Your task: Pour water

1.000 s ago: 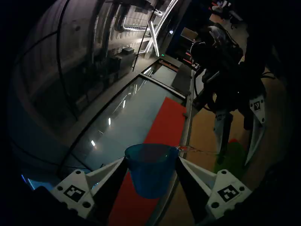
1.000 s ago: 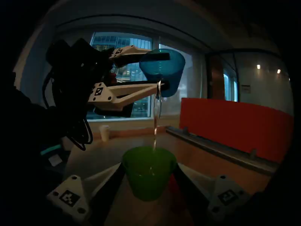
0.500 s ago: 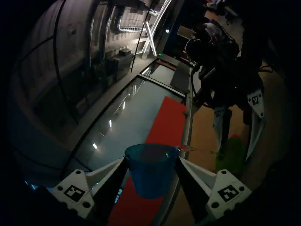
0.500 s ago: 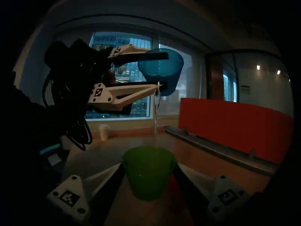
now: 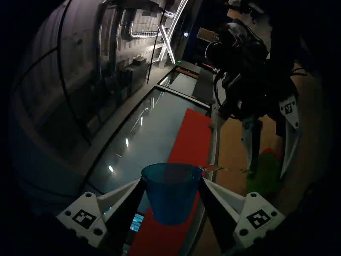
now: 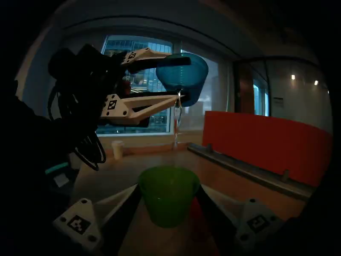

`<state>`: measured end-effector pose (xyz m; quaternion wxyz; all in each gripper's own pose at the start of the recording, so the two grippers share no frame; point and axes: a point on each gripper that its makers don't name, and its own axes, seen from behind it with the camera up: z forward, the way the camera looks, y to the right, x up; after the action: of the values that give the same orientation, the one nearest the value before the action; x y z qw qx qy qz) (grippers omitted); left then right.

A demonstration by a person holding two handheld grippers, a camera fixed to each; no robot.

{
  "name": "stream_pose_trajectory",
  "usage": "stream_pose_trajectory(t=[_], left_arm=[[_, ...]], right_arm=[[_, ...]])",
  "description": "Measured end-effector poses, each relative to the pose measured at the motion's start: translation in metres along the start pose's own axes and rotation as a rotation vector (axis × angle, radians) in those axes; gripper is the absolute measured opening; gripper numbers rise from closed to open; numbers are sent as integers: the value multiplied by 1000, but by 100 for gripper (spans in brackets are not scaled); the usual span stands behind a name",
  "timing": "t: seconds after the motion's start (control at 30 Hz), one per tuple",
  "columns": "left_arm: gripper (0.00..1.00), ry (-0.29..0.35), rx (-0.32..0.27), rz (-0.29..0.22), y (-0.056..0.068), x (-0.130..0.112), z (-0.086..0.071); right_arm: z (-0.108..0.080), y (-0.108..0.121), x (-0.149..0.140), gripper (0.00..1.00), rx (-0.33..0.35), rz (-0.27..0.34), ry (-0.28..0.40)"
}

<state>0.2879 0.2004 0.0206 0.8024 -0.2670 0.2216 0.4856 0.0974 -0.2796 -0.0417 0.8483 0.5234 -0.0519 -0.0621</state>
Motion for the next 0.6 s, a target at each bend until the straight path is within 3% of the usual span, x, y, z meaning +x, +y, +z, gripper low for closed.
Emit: stream_pose_trajectory(t=[0.6], left_arm=[[86,-3,-2,69,-1,6,-2]], right_arm=[[0,0,1,91,-4,-1,2]])
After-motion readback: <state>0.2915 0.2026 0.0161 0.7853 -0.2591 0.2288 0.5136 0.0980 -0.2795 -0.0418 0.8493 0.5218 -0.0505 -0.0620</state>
